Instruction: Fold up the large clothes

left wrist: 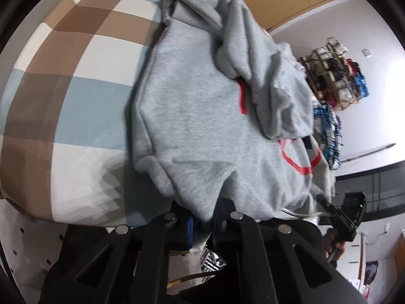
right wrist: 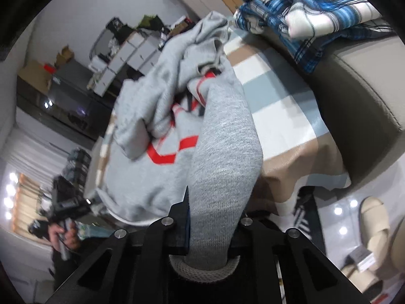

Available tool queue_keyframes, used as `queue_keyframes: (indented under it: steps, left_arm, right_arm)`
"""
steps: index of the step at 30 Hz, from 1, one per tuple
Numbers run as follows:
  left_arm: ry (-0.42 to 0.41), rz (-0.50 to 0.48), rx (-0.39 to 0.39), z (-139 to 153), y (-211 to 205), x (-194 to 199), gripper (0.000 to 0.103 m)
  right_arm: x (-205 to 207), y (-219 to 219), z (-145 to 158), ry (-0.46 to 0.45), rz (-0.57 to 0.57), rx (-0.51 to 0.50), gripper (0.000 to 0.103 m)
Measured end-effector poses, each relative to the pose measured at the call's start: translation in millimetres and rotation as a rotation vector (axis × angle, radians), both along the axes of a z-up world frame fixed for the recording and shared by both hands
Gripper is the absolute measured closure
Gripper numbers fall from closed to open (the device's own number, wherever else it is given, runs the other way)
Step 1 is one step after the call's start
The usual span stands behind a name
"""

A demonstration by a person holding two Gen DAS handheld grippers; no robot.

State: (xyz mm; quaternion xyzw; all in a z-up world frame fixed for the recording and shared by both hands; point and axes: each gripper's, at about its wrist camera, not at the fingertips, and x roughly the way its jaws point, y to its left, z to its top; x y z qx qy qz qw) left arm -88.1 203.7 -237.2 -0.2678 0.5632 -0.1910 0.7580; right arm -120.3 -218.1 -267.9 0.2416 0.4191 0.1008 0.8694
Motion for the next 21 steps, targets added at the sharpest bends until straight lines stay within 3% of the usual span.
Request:
queue_keyframes:
  steps: [4, 6, 10, 16, 21]
  left_arm:
    - [-0.032, -0.017, -0.051, 9, 3, -14, 0.100]
    - [-0.074, -0.073, -0.026, 16, -2, -27, 0.101]
    - [-0.109, -0.095, -0.029, 24, -6, -52, 0.101]
    - [-0.123, -0.127, -0.029, 26, -19, -77, 0.101]
    - [-0.112, -0.122, -0.022, 24, -22, -73, 0.101]
  right_arm:
    - [-2, -1, 21, -0.065, -0.020, 0.067, 0.088]
    - [-5, 0, 34, -0.100, -0.023, 0.079, 0.088]
    - [-13, 2, 52, -0.142, -0.016, 0.077, 0.089]
    - [-24, -13, 45, -0.123, -0.038, 0.113, 0.090]
    - [-32, -22, 40, -0.123, -0.051, 0.105, 0.090]
